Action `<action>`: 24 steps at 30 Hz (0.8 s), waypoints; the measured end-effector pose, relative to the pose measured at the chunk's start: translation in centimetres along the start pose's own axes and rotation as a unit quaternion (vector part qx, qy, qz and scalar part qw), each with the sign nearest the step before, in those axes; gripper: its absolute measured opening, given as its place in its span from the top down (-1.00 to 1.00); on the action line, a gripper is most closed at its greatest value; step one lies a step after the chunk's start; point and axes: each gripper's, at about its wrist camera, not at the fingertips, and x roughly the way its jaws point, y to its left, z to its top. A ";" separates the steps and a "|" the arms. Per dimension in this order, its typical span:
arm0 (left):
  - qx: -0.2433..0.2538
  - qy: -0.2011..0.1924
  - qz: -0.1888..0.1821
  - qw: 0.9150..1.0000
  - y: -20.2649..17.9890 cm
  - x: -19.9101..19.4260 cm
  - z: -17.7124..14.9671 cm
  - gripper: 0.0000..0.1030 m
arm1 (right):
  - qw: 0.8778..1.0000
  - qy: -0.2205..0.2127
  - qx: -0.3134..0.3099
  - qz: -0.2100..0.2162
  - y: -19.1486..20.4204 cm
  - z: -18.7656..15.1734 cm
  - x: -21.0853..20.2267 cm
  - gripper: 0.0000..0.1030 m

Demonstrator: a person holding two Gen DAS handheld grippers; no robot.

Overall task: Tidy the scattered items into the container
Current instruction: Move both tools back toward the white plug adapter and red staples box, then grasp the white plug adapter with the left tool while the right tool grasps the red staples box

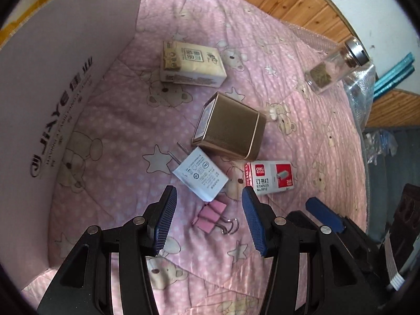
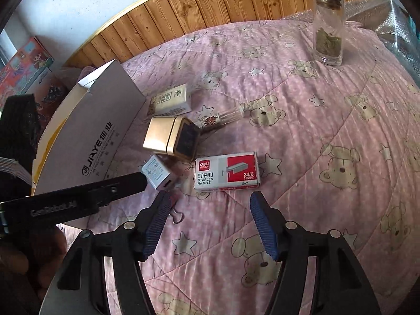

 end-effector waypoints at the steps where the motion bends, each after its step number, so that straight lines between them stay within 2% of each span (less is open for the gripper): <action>1: -0.009 0.001 -0.004 1.000 0.1 0.6 0.1 -0.06 | 1.000 0.005 0.005 0.002 -0.4 0.1 0.2 -0.25; 3: -0.020 0.004 -0.004 1.000 0.2 1.9 0.1 -0.06 | 1.000 0.010 0.026 0.001 -1.5 0.3 0.8 -0.25; 4: -0.017 -0.013 -0.005 1.000 0.0 1.9 0.1 -0.10 | 0.999 0.013 0.037 0.000 -1.9 0.3 1.1 -0.25; 5: -0.009 -0.023 -0.001 1.000 -0.4 2.1 0.1 -0.15 | 0.999 0.017 0.045 0.001 -2.2 0.4 1.5 -0.25; 7: 0.020 -0.041 0.021 0.999 -1.2 2.4 0.2 -0.13 | 0.998 0.023 0.056 0.006 -2.7 0.4 2.5 -0.25; 9: 0.043 -0.050 0.030 0.997 -1.4 2.4 0.2 -0.05 | 0.997 0.029 0.067 0.012 -2.9 0.5 3.4 -0.25; 10: 0.053 -0.050 0.036 0.997 -1.2 2.3 0.1 0.16 | 0.997 0.030 0.069 0.017 -2.8 0.5 3.6 -0.25; 11: 0.060 -0.050 0.036 0.996 -0.8 2.1 0.2 0.29 | 0.997 0.031 0.069 0.021 -2.7 0.5 3.6 -0.23; 12: 0.059 -0.049 0.027 0.997 -0.1 1.8 0.2 0.32 | 0.997 0.034 0.069 0.032 -2.6 0.4 3.5 -0.11; 14: 0.048 -0.051 0.018 0.997 1.5 1.1 0.3 0.33 | 0.994 0.047 0.066 0.073 -1.9 -0.1 3.0 -0.06; 16: 0.043 -0.051 0.023 0.997 2.5 0.5 0.3 0.33 | 0.993 0.056 0.046 0.089 -0.9 -0.5 2.4 -0.06; 18: 0.040 -0.050 0.022 0.998 2.9 0.1 0.1 0.15 | 0.997 0.052 0.012 0.062 -0.3 -0.4 1.8 -0.11; 19: 0.045 -0.051 0.025 0.997 2.7 0.0 0.1 -0.02 | 0.998 0.048 -0.008 0.042 0.0 -0.1 1.5 -0.15; 21: 0.070 -0.052 0.037 0.995 1.9 0.2 -0.1 -0.04 | 0.997 0.052 -0.055 0.008 0.5 0.5 1.4 -0.38; 24: 0.121 -0.056 0.076 0.988 0.5 1.2 -0.3 -0.05 | 0.983 0.093 -0.158 -0.016 1.4 1.9 3.1 -0.43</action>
